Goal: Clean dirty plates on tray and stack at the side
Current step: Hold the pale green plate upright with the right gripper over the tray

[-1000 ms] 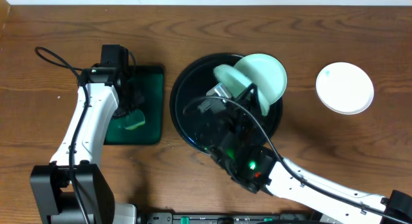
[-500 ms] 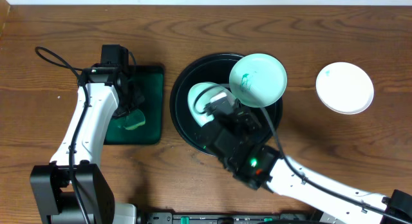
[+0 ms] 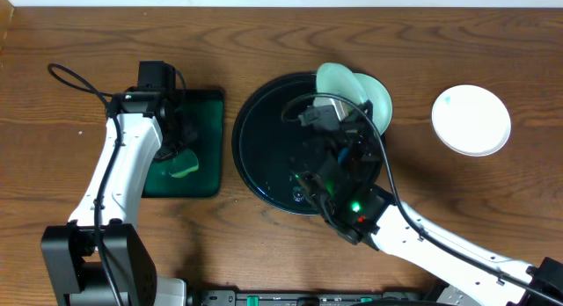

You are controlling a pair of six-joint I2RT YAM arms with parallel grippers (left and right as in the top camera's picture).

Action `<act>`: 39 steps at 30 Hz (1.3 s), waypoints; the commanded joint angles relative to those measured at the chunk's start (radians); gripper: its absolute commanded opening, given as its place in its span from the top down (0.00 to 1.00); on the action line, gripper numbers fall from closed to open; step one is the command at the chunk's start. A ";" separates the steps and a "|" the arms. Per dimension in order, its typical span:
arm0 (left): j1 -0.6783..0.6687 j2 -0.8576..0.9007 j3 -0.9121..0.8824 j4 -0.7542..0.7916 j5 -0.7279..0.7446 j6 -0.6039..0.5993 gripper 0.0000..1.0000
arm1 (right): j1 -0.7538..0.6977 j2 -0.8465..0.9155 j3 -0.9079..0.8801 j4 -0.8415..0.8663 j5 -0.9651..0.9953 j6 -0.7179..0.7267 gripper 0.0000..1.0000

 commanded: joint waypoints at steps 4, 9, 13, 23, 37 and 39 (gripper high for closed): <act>0.003 0.002 0.007 -0.002 0.000 0.017 0.93 | 0.077 -0.002 0.012 0.144 -0.068 -0.597 0.99; 0.003 0.002 0.007 0.002 -0.001 0.017 0.93 | 0.111 0.000 0.012 0.135 -0.069 -0.883 0.99; 0.003 0.002 0.007 0.002 0.000 0.017 0.93 | 0.126 0.000 0.012 0.137 -0.056 -1.018 0.99; 0.003 0.002 0.007 0.001 0.000 0.017 0.93 | 0.145 0.001 0.012 0.145 -0.004 -1.108 0.99; 0.003 0.002 0.005 -0.007 -0.001 0.018 0.92 | 0.129 0.035 0.012 0.334 0.118 -0.932 0.99; 0.003 0.002 0.004 -0.003 0.000 0.017 0.93 | 0.108 0.035 0.012 0.344 0.096 -0.853 0.99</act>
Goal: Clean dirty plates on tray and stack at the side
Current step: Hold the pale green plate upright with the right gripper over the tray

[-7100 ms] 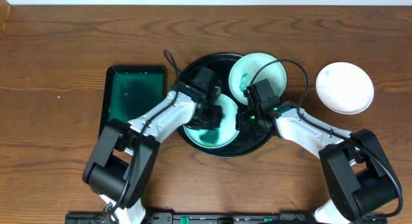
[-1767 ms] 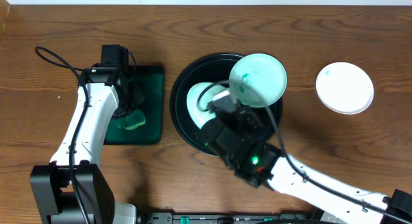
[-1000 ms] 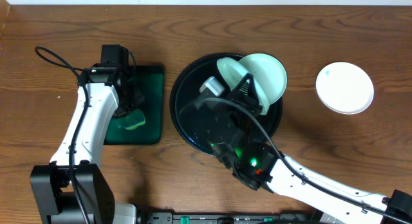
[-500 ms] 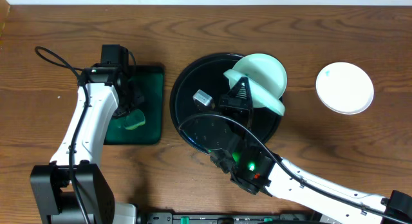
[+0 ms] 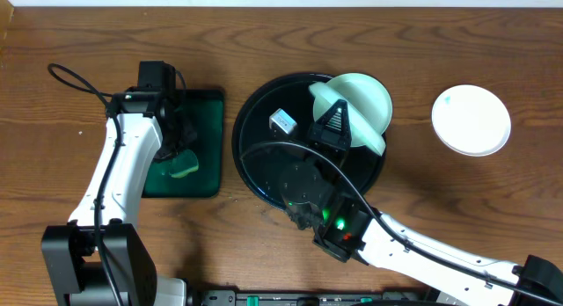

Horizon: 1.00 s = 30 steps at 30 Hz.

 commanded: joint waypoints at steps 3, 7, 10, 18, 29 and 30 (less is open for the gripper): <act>0.003 0.002 0.004 -0.001 -0.001 0.018 0.93 | 0.023 0.010 0.012 0.019 0.099 0.064 0.99; 0.003 0.002 0.004 0.002 -0.001 0.017 0.93 | -0.010 0.020 0.012 0.019 0.086 0.187 0.99; 0.003 0.002 0.004 -0.005 -0.001 0.017 0.93 | 0.018 0.022 0.010 0.018 0.111 0.217 0.99; 0.003 0.002 0.003 -0.002 -0.001 0.017 0.93 | -0.018 0.027 0.012 0.023 0.107 0.233 0.99; 0.003 0.002 0.003 0.006 -0.001 0.018 0.93 | -0.052 0.036 0.010 0.018 0.130 0.612 0.99; 0.003 0.002 0.003 0.006 -0.001 0.018 0.93 | -0.051 0.040 0.010 0.013 0.140 0.685 0.99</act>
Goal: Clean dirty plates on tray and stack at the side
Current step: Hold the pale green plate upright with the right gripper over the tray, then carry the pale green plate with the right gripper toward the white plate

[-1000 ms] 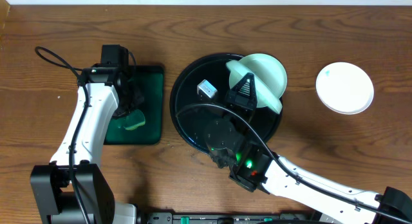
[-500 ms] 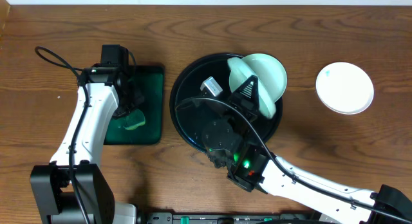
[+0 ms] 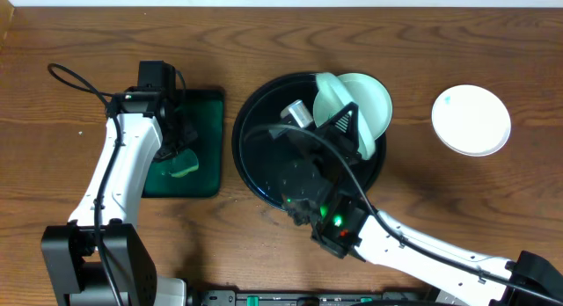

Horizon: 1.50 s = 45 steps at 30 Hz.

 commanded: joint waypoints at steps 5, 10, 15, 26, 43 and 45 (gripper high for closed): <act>0.003 0.002 0.004 0.000 -0.001 0.017 0.92 | 0.024 0.019 0.010 -0.004 -0.069 0.466 0.99; 0.003 0.002 0.004 -0.002 -0.001 0.017 0.93 | 0.072 0.019 0.010 -0.046 -0.161 0.669 0.99; 0.003 0.002 0.004 -0.003 -0.001 0.017 0.92 | 0.071 0.019 0.010 -0.253 -0.313 0.927 0.99; 0.003 0.002 0.004 -0.002 -0.001 0.017 0.93 | -0.071 0.005 0.012 -0.560 -0.837 1.531 0.99; 0.003 0.002 0.004 -0.003 -0.001 0.017 0.93 | -0.626 -0.135 0.012 -0.882 -1.001 1.579 0.98; 0.003 0.002 0.004 -0.003 -0.001 0.017 0.93 | -0.719 -0.139 0.012 -0.945 -1.000 1.593 0.99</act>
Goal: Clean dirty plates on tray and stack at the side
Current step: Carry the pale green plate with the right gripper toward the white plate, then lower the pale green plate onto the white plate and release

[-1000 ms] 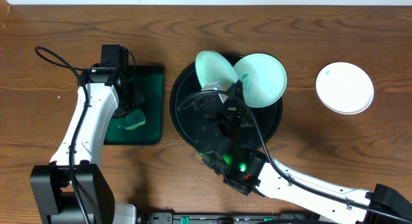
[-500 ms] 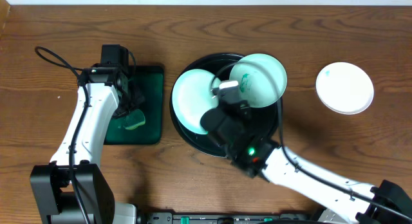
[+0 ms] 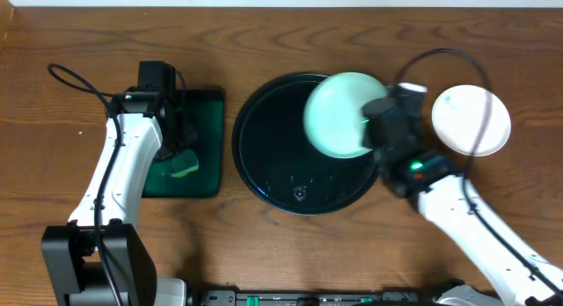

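A pale green plate (image 3: 339, 112) hangs tilted over the right half of the round black tray (image 3: 273, 165), its face turned up to the overhead camera. My right gripper (image 3: 371, 123) is shut on its right rim, and the arm reaches in from the lower right. Any plate beneath it on the tray is hidden. A white plate (image 3: 471, 120) lies flat on the table to the right of the tray. My left gripper (image 3: 179, 155) stands over the green square tray (image 3: 207, 108), shut on a light green sponge (image 3: 186, 170).
The left arm's white link runs from the lower left edge up to the green tray, with a black cable looping at its far left. A few small wet spots (image 3: 299, 193) show on the black tray's near side. Bare wooden table surrounds both trays.
The right arm was reaching across the black tray from the near side; it now comes in from the right. The green plate has turned face-up and hangs over the tray's right half. The left arm is unmoved.
At first my right gripper was low over the black tray, beside green plates at its far right. At the two later moments it held one plate tilted above the tray. The arm now stands right of the tray with the plate. The left gripper stayed over the green tray.
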You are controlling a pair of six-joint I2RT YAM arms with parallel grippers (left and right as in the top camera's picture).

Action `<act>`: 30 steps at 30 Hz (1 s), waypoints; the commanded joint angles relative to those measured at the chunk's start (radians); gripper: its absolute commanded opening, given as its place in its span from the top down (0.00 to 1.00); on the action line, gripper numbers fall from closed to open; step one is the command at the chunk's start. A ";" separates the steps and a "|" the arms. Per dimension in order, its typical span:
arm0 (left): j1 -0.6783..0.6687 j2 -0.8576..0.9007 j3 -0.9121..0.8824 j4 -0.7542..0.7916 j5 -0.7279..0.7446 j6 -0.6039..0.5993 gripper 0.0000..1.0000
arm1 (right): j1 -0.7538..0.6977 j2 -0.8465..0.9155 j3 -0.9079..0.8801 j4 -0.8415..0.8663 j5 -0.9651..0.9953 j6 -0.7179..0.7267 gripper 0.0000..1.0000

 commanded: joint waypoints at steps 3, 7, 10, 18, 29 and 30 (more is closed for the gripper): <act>0.003 0.002 0.003 -0.002 -0.001 0.018 0.93 | -0.219 -0.020 0.008 -0.121 0.004 0.062 0.99; 0.003 0.002 0.003 -0.002 -0.002 0.018 0.93 | -0.353 -0.020 0.008 -0.155 -0.008 0.061 0.99; 0.003 0.002 0.003 -0.002 -0.002 0.018 0.93 | -0.447 -0.020 0.008 -0.166 -0.028 0.074 0.99; 0.003 0.002 0.003 -0.002 -0.002 0.018 0.93 | -0.655 0.024 0.008 -0.203 -0.047 0.170 0.99; 0.003 0.002 0.003 -0.003 -0.002 0.018 0.93 | -0.789 0.204 0.008 -0.147 -0.122 0.232 0.99; 0.003 0.002 0.003 -0.003 -0.001 0.018 0.93 | -0.789 0.219 0.008 -0.130 -0.134 0.225 0.99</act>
